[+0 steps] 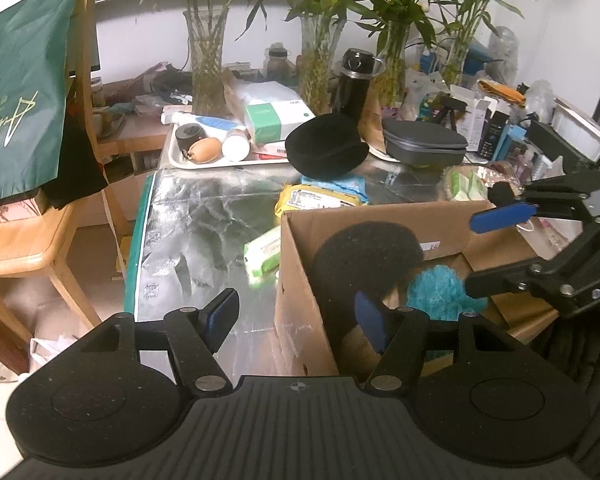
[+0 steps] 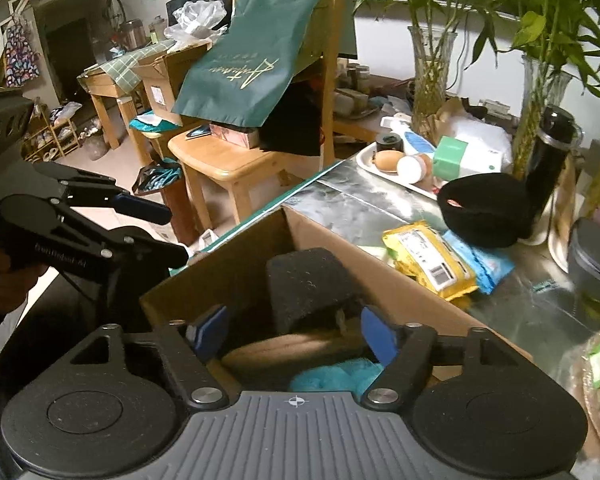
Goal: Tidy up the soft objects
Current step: 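Lower the black foam pad into the box and open the right gripper, then move the left gripper to the green-and-white wrapped pack on the table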
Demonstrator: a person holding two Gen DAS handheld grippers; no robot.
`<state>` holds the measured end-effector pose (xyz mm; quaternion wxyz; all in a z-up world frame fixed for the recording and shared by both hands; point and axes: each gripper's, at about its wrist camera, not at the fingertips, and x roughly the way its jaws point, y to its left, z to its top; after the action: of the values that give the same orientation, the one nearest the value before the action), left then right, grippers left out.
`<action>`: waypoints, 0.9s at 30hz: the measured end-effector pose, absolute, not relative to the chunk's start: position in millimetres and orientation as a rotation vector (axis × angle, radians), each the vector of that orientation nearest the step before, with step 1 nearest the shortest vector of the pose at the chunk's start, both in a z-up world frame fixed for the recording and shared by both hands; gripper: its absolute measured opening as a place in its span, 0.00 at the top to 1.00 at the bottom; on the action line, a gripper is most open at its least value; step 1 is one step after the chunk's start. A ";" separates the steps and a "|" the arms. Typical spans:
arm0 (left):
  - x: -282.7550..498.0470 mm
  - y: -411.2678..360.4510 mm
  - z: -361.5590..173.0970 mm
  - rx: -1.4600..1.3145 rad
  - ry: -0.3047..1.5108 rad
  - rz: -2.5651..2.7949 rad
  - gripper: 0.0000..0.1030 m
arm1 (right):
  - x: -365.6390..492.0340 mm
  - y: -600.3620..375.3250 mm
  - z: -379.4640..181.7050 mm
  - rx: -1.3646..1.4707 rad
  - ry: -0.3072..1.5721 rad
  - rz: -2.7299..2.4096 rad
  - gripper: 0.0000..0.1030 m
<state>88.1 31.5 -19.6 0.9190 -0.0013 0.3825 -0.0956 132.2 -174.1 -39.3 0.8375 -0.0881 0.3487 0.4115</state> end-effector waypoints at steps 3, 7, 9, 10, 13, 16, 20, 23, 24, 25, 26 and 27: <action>91.4 29.0 -18.4 -0.001 0.785 -0.202 0.38 | 131.5 -184.1 -40.2 -0.177 0.737 0.848 0.20; 95.2 24.7 -16.6 0.011 0.778 -0.213 0.38 | 131.5 -197.6 -41.9 -0.162 0.738 0.822 0.17; 95.8 22.5 -16.2 0.016 0.773 -0.219 0.38 | 130.7 -202.7 -41.8 -0.155 0.735 0.809 0.17; 96.4 21.6 -16.1 0.018 0.772 -0.220 0.38 | 130.5 -204.9 -41.5 -0.155 0.733 0.801 0.16; 99.2 19.1 -15.9 0.020 0.769 -0.224 0.38 | 130.9 -212.6 -41.0 -0.147 0.725 0.776 0.12; 101.9 18.0 -15.8 0.016 0.767 -0.225 0.38 | 133.0 -219.4 -41.2 -0.134 0.720 0.747 0.09; 104.4 16.8 -15.3 0.015 0.762 -0.232 0.38 | 138.9 -229.5 -43.6 -0.104 0.723 0.707 0.09; 105.1 17.2 -14.2 0.011 0.754 -0.236 0.38 | 142.1 -234.6 -45.9 -0.089 0.724 0.685 0.09; 105.4 17.5 -13.8 0.009 0.752 -0.238 0.38 | 143.1 -235.8 -46.4 -0.087 0.724 0.679 0.09; 105.9 17.8 -13.3 0.006 0.750 -0.241 0.38 | 144.6 -236.7 -46.6 -0.085 0.724 0.674 0.08; 106.7 18.1 -12.7 0.004 0.747 -0.244 0.38 | 146.0 -237.9 -46.9 -0.082 0.723 0.669 0.08; 107.8 18.0 -12.3 0.006 0.743 -0.249 0.38 | 147.1 -238.7 -46.9 -0.081 0.722 0.666 0.08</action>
<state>107.8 18.0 -12.3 0.9241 0.0029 0.3622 -0.1216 147.1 -238.7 -46.9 0.8809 -0.0388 0.3468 0.3197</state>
